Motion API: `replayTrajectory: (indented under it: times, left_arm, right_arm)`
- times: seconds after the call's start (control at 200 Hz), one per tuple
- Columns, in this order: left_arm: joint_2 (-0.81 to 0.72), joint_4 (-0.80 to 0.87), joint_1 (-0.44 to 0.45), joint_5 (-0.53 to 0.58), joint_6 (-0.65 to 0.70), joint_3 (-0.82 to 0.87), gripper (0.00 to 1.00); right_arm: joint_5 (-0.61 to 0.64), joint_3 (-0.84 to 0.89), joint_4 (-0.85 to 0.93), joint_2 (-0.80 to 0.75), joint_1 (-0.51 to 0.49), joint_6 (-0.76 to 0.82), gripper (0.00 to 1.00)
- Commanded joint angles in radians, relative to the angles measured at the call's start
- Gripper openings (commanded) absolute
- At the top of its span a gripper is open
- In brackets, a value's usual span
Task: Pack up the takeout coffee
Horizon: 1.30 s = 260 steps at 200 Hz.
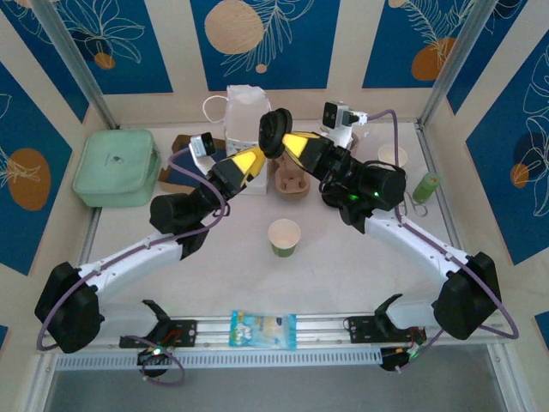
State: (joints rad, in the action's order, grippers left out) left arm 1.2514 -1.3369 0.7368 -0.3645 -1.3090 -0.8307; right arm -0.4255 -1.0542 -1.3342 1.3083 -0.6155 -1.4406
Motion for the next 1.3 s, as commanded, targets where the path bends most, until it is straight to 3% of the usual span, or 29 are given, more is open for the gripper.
replayTrajectory:
  times: [0.0, 0.18, 0.81, 1.296]
  left_arm:
    - [0.001, -0.071, 0.013, 0.018, -0.005, -0.034, 0.58]
    - [0.006, -0.071, 0.023, 0.031, -0.005, -0.036, 0.58]
    - [0.002, -0.071, 0.033, 0.044, -0.014, -0.067, 0.34]
    - [-0.024, -0.071, 0.033, 0.061, -0.002, -0.061, 0.29]
  right_arm:
    - [0.028, -0.045, -0.068, -0.007, -0.010, 0.002, 0.00]
    - [0.018, -0.067, -0.067, -0.001, -0.025, 0.007, 0.00]
    - [0.037, -0.031, -0.067, -0.004, -0.053, 0.019, 0.00]
    - [0.083, 0.077, -0.055, -0.024, -0.038, 0.030, 0.00]
